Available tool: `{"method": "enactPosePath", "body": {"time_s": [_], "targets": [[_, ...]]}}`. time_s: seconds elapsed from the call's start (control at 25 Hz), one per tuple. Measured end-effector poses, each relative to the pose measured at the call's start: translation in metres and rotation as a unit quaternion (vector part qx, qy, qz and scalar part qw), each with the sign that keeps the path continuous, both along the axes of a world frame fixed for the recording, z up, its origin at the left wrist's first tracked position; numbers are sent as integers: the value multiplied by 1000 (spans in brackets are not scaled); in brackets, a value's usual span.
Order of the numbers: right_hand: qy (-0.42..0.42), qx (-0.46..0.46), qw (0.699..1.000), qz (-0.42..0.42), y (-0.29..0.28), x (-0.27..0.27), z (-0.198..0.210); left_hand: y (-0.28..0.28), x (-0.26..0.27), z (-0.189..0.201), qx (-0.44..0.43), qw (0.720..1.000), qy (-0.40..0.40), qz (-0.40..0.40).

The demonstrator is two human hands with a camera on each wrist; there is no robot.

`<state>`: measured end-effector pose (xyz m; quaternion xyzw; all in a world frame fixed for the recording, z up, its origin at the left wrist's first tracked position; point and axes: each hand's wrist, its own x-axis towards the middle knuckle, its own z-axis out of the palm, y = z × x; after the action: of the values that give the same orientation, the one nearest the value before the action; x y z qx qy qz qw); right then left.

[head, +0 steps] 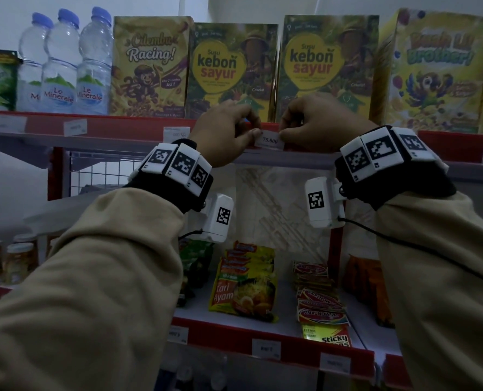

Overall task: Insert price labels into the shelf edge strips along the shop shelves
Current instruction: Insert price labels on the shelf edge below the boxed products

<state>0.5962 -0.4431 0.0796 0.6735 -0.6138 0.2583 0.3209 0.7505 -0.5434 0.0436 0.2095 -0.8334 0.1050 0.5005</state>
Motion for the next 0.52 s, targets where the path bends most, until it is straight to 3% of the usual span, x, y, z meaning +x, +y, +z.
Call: {"method": "enactPosePath", "body": {"time_s": [0.32, 0.52], "targets": [[-35, -55, 998, 25, 1, 0, -16, -5, -2, 1, 6, 1000, -5, 20], [-66, -70, 995, 28, 3, 4, -21, -5, 2, 2, 14, 1000, 21, -14]]}}
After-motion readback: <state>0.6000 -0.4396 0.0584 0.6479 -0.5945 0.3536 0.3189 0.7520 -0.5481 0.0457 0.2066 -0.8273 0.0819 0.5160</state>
